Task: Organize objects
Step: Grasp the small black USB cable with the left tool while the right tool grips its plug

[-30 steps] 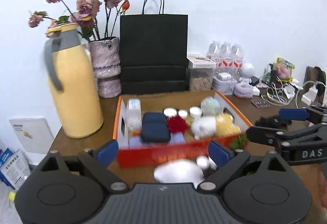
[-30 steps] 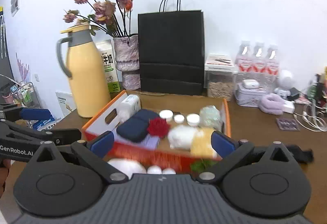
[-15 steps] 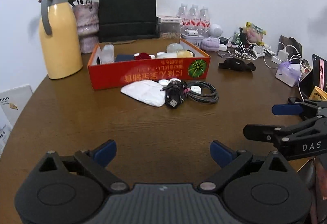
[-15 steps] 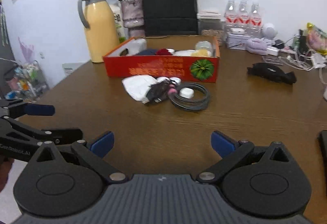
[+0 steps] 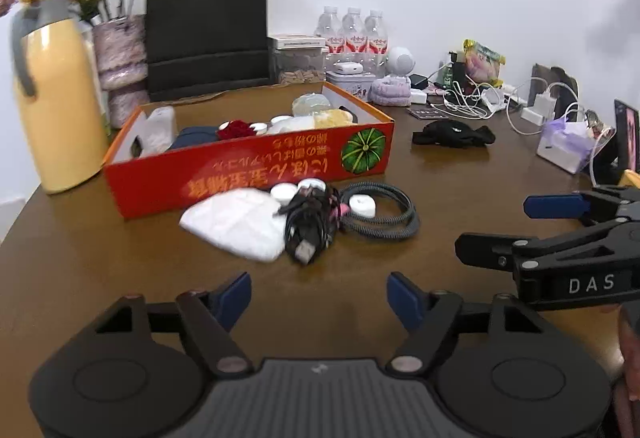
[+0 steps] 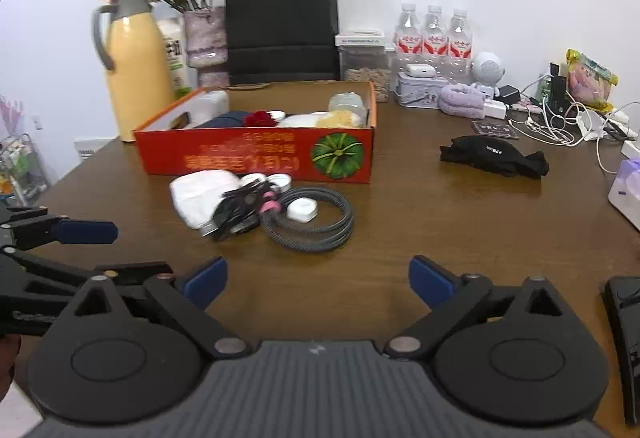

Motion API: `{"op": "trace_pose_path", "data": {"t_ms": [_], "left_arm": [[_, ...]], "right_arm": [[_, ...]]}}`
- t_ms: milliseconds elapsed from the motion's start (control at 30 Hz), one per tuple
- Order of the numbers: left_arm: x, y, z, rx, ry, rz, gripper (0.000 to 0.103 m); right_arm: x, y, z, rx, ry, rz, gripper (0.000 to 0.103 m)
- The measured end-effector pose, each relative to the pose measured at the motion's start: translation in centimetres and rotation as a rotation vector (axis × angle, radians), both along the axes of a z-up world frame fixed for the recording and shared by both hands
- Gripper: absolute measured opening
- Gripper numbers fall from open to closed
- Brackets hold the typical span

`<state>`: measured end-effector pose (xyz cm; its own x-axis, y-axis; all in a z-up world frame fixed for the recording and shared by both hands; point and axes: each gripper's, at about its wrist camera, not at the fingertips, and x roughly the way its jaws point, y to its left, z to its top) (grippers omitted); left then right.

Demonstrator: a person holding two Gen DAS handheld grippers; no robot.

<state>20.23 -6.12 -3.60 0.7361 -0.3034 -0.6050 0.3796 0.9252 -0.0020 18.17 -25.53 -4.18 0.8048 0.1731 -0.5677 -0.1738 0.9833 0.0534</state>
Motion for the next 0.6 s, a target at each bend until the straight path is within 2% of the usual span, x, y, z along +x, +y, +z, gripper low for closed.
{"op": "trace_pose_path", "data": {"t_ms": [100, 167, 233, 300, 400, 467, 500, 533, 600], "left_arm": [[2.8, -1.2, -0.8, 0.012, -0.012, -0.023, 0.068], [4.5, -1.9, -1.3, 0.021, 0.001, -0.025, 0.061], [5.8, -2.3, -1.6, 0.020, 0.019, -0.029, 0.046], [6.6, -2.3, -1.8, 0.005, 0.029, -0.043, 0.039], [7.0, -1.9, -2.1, -0.024, 0.046, -0.038, 0.016], [6.8, -1.6, -2.0, -0.039, 0.048, -0.042, 0.015], [6.5, -1.4, -1.7, -0.051, 0.043, -0.034, 0.007], [5.9, -1.0, -1.2, -0.064, 0.030, -0.023, 0.004], [4.4, 0.1, -0.2, -0.093, 0.016, 0.000, 0.002]], "right_arm": [[2.0, -0.2, -0.2, 0.002, -0.006, -0.004, 0.094], [3.2, -0.3, -0.4, 0.007, -0.007, -0.005, 0.093], [4.7, -0.4, -0.8, 0.008, 0.003, 0.001, 0.089], [6.3, -0.4, -1.5, 0.014, 0.023, 0.008, 0.080], [8.7, -0.4, -2.7, 0.020, 0.062, -0.009, 0.062], [10.1, 0.0, -3.8, 0.019, 0.089, -0.020, 0.056], [10.6, 0.2, -4.3, 0.016, 0.106, -0.021, 0.041], [10.8, 0.4, -4.6, 0.013, 0.116, -0.021, 0.027], [10.0, 0.9, -4.7, -0.028, 0.094, -0.031, 0.019]]}}
